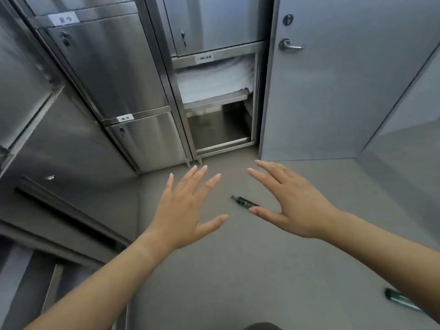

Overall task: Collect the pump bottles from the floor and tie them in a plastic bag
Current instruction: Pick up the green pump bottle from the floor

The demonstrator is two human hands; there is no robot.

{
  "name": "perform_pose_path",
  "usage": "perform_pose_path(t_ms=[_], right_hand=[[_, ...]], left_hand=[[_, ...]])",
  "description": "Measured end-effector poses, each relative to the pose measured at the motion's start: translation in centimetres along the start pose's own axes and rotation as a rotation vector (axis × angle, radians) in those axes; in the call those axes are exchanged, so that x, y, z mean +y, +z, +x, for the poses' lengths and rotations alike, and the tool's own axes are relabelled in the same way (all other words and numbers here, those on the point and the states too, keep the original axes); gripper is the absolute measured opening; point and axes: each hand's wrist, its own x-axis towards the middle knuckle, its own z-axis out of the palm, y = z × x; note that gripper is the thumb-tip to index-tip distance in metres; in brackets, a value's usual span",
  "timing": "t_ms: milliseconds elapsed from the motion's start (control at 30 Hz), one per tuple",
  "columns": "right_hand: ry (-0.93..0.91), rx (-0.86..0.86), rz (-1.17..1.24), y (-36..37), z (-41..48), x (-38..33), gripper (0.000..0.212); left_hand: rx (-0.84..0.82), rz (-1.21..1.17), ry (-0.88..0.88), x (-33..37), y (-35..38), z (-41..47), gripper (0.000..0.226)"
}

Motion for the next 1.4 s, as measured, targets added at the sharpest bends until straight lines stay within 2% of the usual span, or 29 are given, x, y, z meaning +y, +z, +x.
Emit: perform_pose_path(t_ms=[267, 433, 667, 1067, 1267, 1400], right_hand=[[0.057, -0.052, 0.012, 1.6, -2.5, 5.6, 0.077], [0.095, -0.069, 0.043, 2.1, -0.5, 8.7, 0.076], [0.138, -0.078, 0.06, 2.4, 7.5, 13.3, 0.074], [0.082, -0.104, 0.092, -0.1, 25.2, 20.8, 0.076], [0.043, -0.149, 0.096, -0.2, 30.2, 25.7, 0.076], [-0.048, -0.197, 0.09, 0.0, 34.8, 29.7, 0.076]], left_hand=[[-0.025, -0.08, -0.018, 3.4, 3.9, 2.8, 0.083], [-0.049, -0.094, -0.042, 3.3, 5.0, 6.7, 0.084], [-0.056, -0.102, -0.039, -0.1, 6.8, 15.2, 0.085], [-0.095, -0.127, -0.135, -9.1, 7.7, 31.7, 0.089], [-0.085, -0.13, -0.188, -10.1, 8.4, 37.4, 0.087], [-0.093, -0.074, -0.251, -9.7, 9.4, 40.4, 0.087]])
